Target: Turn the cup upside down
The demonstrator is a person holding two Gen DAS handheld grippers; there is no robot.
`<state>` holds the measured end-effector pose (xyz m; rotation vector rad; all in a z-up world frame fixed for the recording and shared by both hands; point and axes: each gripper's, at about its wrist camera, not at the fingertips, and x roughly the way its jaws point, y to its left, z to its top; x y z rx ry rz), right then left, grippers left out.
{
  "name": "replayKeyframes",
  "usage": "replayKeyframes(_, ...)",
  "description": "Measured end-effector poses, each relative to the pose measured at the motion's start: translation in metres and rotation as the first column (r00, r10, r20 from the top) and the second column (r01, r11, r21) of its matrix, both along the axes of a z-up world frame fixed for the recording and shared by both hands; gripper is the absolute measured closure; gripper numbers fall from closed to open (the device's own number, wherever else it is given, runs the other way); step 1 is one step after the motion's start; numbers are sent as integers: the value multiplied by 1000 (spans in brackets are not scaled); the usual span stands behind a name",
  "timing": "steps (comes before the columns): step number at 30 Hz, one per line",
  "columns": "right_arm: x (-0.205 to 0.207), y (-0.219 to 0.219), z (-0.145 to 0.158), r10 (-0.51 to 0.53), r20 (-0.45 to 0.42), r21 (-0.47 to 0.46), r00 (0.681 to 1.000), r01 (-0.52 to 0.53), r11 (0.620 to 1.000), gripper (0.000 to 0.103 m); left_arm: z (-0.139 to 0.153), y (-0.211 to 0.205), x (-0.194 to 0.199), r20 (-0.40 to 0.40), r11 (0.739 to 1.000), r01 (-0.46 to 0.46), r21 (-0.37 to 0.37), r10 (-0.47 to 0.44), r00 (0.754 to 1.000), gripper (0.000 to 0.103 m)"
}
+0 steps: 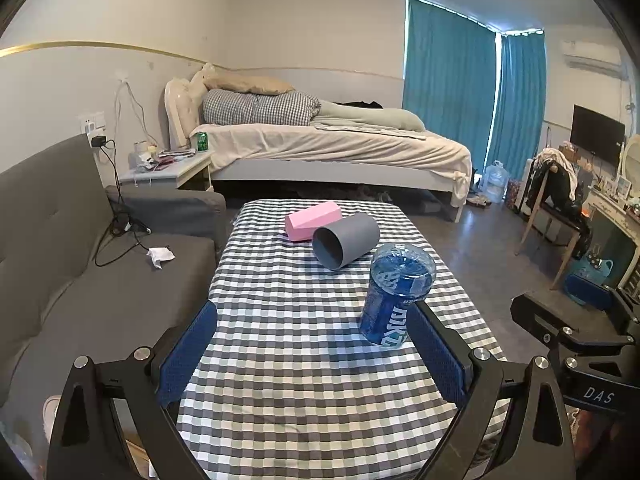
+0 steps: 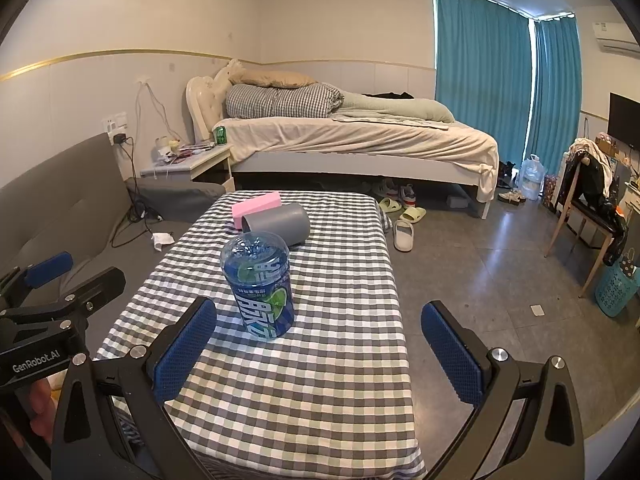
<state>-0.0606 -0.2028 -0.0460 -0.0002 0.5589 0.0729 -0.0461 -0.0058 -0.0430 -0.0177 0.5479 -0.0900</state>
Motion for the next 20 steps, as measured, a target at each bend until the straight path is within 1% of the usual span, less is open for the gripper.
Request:
replayKeyframes(15,1,3,-1,-2,-5,-6,1000,2,1000,0,0,-3,1,5,1000,16,7,-16,1000,5)
replayKeyframes(20,2,2,-1,-8,-6,-8,1000,8,1000,0,1,-6,-2,24,999,25,21,-25,999,5)
